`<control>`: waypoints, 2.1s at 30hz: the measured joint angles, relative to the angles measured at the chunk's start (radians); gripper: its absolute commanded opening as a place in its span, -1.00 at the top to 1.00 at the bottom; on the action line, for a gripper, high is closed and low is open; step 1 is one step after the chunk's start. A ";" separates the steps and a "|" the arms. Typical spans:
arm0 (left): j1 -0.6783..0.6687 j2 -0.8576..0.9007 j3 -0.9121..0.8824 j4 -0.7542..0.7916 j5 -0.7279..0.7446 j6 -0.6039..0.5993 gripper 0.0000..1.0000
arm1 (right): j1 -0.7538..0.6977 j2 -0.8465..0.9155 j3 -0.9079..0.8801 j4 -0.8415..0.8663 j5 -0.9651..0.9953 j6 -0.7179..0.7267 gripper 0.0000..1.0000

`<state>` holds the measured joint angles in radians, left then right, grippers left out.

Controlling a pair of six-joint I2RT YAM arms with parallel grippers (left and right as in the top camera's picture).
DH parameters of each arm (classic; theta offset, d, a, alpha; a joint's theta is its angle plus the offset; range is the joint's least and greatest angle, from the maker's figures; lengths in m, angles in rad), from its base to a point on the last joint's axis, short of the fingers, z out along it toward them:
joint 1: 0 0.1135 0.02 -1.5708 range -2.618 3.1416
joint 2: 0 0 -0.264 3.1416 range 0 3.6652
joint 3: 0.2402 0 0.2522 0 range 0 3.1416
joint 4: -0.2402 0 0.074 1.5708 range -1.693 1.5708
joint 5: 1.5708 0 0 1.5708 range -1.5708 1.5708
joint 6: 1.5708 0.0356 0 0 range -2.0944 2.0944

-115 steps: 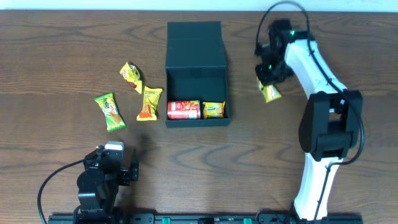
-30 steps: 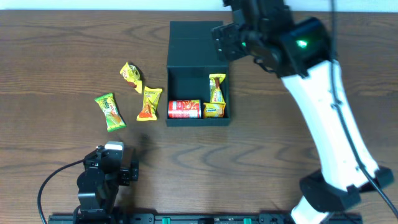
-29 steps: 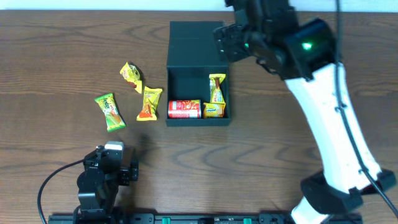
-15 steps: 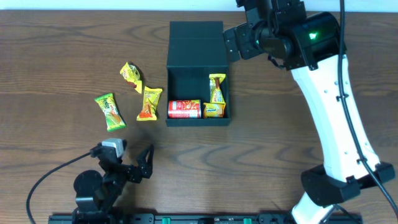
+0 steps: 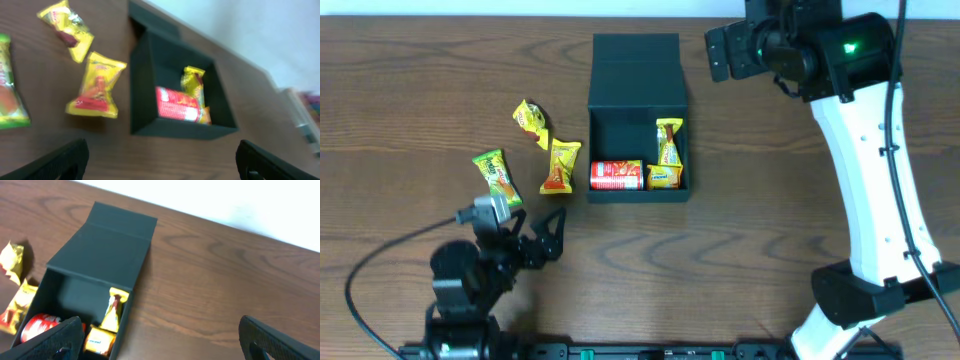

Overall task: Pack container
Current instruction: 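Release the snack upright in the box and raise the right gripper away, then move the left gripper to the yellow Julie's Peanut Butter pack and grasp it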

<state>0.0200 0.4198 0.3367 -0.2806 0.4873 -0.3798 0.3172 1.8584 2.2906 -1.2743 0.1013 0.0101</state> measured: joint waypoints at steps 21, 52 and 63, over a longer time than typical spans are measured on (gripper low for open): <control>-0.080 1.218 0.788 -0.302 -0.222 0.467 -0.90 | -0.118 0.000 -0.001 0.012 0.000 0.000 -0.98; -0.080 1.394 0.788 -0.259 -0.225 0.484 0.33 | -0.121 0.000 -0.001 0.011 0.000 0.000 -0.99; -0.080 1.394 0.788 -0.246 -0.225 0.478 0.42 | -0.121 0.000 -0.001 0.011 0.000 0.000 -0.99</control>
<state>-0.0605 1.8133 1.1248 -0.5262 0.2623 0.0978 0.1967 1.8584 2.2894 -1.2633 0.1013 0.0101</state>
